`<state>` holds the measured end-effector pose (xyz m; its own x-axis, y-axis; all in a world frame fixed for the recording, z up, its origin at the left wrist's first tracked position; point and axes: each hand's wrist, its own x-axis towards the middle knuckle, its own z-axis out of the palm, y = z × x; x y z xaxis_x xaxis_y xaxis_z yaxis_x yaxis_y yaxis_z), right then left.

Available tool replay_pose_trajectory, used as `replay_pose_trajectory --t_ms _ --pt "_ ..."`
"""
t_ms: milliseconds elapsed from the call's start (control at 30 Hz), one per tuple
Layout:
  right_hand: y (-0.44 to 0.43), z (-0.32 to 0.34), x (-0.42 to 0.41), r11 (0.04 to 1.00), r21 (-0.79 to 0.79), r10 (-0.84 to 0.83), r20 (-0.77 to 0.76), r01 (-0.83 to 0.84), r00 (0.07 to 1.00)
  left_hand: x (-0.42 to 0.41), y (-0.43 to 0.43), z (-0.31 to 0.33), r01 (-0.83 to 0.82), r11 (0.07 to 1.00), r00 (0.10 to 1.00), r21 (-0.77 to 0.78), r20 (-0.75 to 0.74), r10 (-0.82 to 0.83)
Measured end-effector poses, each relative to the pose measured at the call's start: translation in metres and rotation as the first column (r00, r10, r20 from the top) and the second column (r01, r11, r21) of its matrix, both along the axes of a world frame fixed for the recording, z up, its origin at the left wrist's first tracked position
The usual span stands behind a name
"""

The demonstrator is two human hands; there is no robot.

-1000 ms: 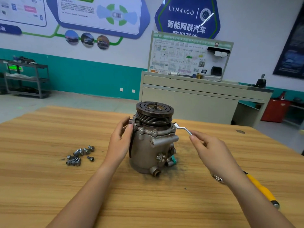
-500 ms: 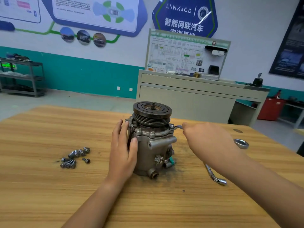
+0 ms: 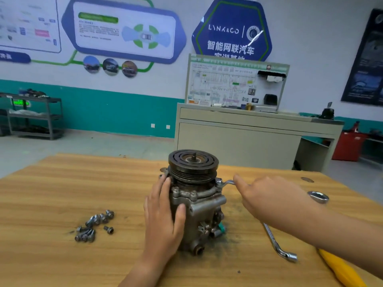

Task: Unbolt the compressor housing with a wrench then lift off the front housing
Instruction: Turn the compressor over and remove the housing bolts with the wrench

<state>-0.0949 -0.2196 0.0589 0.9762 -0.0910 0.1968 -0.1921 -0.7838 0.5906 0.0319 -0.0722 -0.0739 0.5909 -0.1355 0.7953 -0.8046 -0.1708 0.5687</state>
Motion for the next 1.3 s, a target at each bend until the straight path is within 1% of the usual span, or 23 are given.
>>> replay_pose_trajectory --t_ms 100,233,333,433,467,533,567,600,633,667,700,733,767,867,933,1000,1067,1167,1233,1300 --pt "-0.018 0.003 0.000 0.999 -0.025 0.043 0.008 -0.043 0.999 -0.003 -0.003 0.001 -0.017 1.000 1.000 -0.017 -0.009 0.017" --pt "-0.041 0.002 0.008 0.997 -0.049 0.053 0.035 -0.052 0.998 -0.001 -0.002 0.001 -0.016 1.000 1.000 -0.020 0.016 0.016" --pt "-0.045 0.002 0.027 0.990 -0.139 0.032 0.029 -0.027 0.999 0.000 0.001 0.003 0.000 1.000 1.000 -0.026 0.014 0.000" --pt "-0.036 -0.006 0.047 0.993 -0.122 0.010 0.052 -0.003 0.999 0.003 0.012 0.007 -0.002 1.000 1.000 0.017 0.031 0.002" --pt "-0.034 -0.009 0.052 0.993 -0.114 0.026 0.062 -0.018 0.998 0.004 0.016 0.008 -0.008 0.999 0.999 0.044 0.037 0.006" --pt "-0.035 -0.006 0.053 0.986 -0.148 0.093 0.095 -0.078 0.991 0.007 0.022 0.010 -0.023 0.996 0.999 0.092 0.045 0.019" --pt "-0.037 -0.002 0.048 0.986 -0.149 0.095 0.124 -0.077 0.988 0.007 0.024 0.011 -0.030 0.994 0.999 0.110 0.045 0.025" --pt "-0.040 0.003 0.041 0.989 -0.132 0.089 0.175 -0.066 0.981 0.007 0.025 0.012 -0.035 0.992 0.999 0.120 0.044 0.030" --pt "-0.043 0.006 0.034 0.994 -0.081 0.089 0.261 -0.070 0.961 0.007 0.024 0.013 -0.039 0.992 0.999 0.121 0.042 0.034" --pt "-0.044 0.009 0.026 0.996 0.002 0.086 0.347 -0.093 0.934 0.006 0.023 0.014 -0.039 0.993 0.999 0.110 0.036 0.035" --pt "-0.044 0.009 0.018 0.987 0.097 0.077 0.409 -0.128 0.909 0.005 0.021 0.015 -0.034 0.995 0.999 0.094 0.028 0.032" --pt "-0.043 0.008 0.012 0.973 0.160 0.076 0.451 -0.165 0.889 0.005 0.020 0.015 -0.027 0.996 0.999 0.082 0.021 0.025" --pt "-0.043 0.007 0.005 0.966 0.188 0.073 0.454 -0.175 0.888 0.004 0.019 0.014 -0.020 0.996 1.000 0.082 0.021 0.018" --pt "-0.045 -0.004 -0.015 0.980 0.173 0.044 0.300 -0.100 0.953 0.010 0.029 0.000 -0.033 0.983 0.999 0.182 0.046 0.025" --pt "-0.044 -0.012 -0.022 0.976 0.199 0.035 0.260 -0.090 0.965 0.016 0.038 -0.007 -0.048 0.971 0.999 0.234 -0.010 0.051" --pt "-0.038 -0.013 -0.020 0.971 0.220 0.030 0.262 -0.090 0.965 0.018 0.040 -0.007 -0.009 0.981 0.994 0.195 -0.109 0.031" --pt "-0.032 -0.014 -0.016 0.966 0.241 0.031 0.252 -0.094 0.967 0.015 0.037 -0.004 0.020 0.989 0.990 0.149 -0.143 0.001" --pt "-0.024 -0.014 -0.012 0.954 0.285 0.026 0.217 -0.089 0.976 0.015 0.034 -0.007 -0.069 0.980 0.992 0.189 -0.089 0.087" --pt "-0.019 -0.010 -0.010 0.966 0.255 -0.002 0.177 -0.044 0.984 0.017 0.036 -0.010 -0.124 0.967 0.989 0.221 -0.051 0.139" --pt "-0.011 -0.004 -0.008 0.980 0.200 -0.043 0.129 0.016 0.991 0.016 0.038 -0.010 -0.100 0.966 0.994 0.237 -0.014 0.106"
